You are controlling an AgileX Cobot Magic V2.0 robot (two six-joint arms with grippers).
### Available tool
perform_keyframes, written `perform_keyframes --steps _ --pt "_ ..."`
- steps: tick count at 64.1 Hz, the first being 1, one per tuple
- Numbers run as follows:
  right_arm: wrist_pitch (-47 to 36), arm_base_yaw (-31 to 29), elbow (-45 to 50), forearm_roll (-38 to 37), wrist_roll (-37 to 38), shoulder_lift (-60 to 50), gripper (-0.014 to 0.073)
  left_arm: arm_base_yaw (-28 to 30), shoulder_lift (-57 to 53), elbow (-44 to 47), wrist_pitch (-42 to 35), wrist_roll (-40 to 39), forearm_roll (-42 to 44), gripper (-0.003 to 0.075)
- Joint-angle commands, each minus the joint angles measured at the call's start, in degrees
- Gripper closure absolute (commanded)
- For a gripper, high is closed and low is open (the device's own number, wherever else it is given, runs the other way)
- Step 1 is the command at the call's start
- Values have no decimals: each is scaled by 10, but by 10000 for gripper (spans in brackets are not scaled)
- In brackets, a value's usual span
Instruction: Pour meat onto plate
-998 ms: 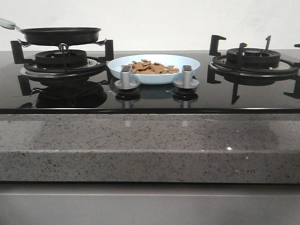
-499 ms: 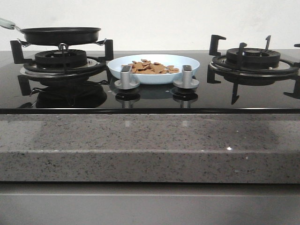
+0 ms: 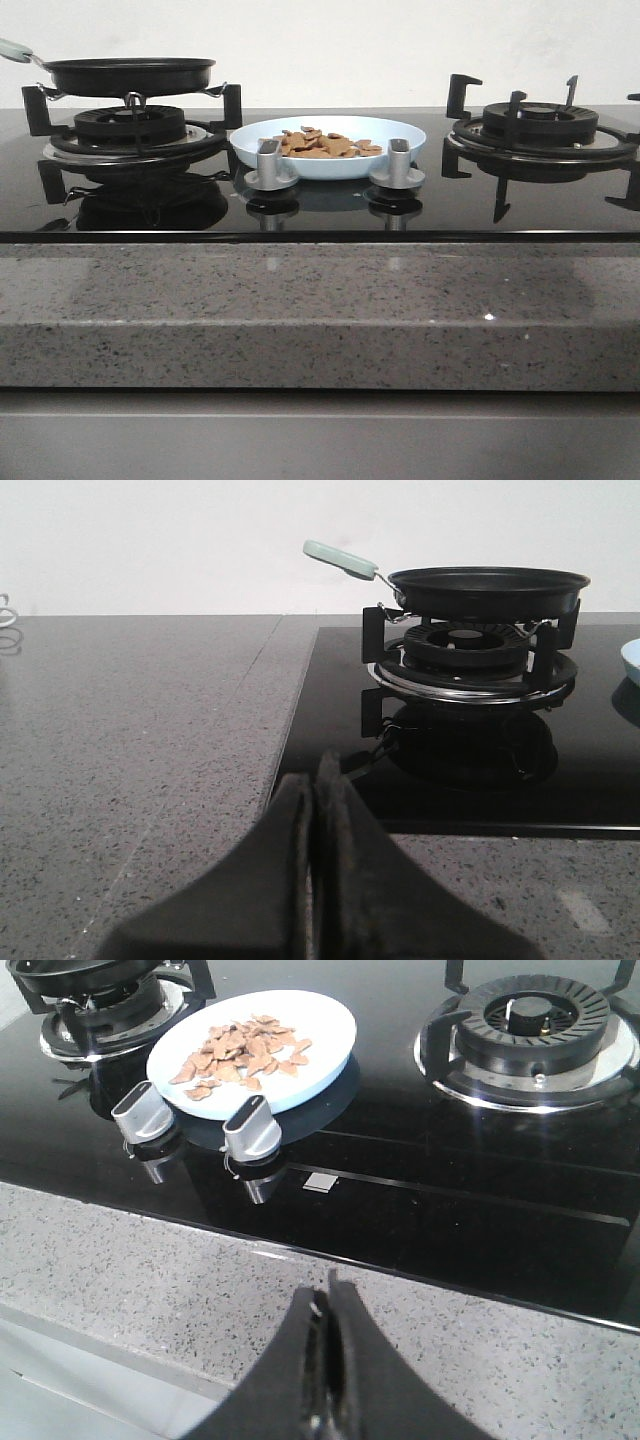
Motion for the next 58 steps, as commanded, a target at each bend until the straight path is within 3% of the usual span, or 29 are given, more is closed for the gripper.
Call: perform_keyframes --steps 1,14,25,34,58 --pt "-37 1 -14 15 -5 2 662 -1 -9 3 -46 -5 -5 741" --pt "-173 0 34 -6 1 -2 662 -1 -9 3 -46 -5 -5 741" --pt "-267 0 116 -132 110 -44 662 -1 -9 3 -46 -5 -5 741" --pt "-309 0 184 -221 192 -96 662 -1 -9 3 -46 -5 -5 741" --pt "-325 0 305 -249 192 -258 662 -1 -9 3 -46 -5 -5 741"
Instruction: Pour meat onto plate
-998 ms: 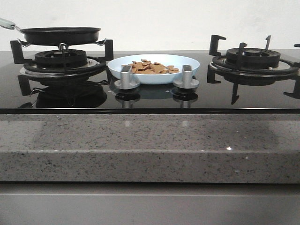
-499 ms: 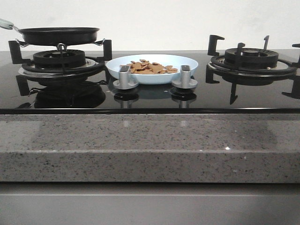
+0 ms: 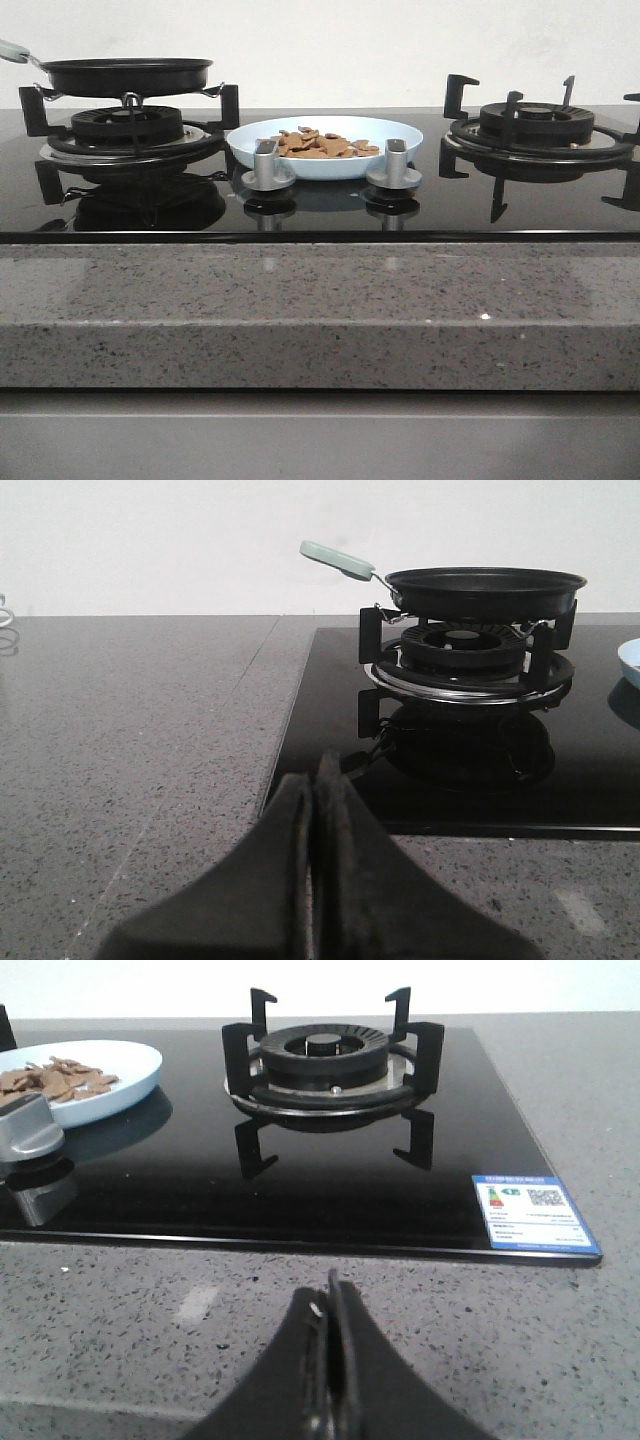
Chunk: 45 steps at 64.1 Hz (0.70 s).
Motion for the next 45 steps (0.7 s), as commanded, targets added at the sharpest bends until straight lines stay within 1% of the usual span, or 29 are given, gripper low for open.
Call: perform_keyframes --steps 1,45 --pt "-54 0 -2 -10 0 -23 662 -1 -9 3 -46 -5 -5 741" --pt "-47 0 6 -5 0 -22 662 -1 -9 3 -46 -5 -5 741"
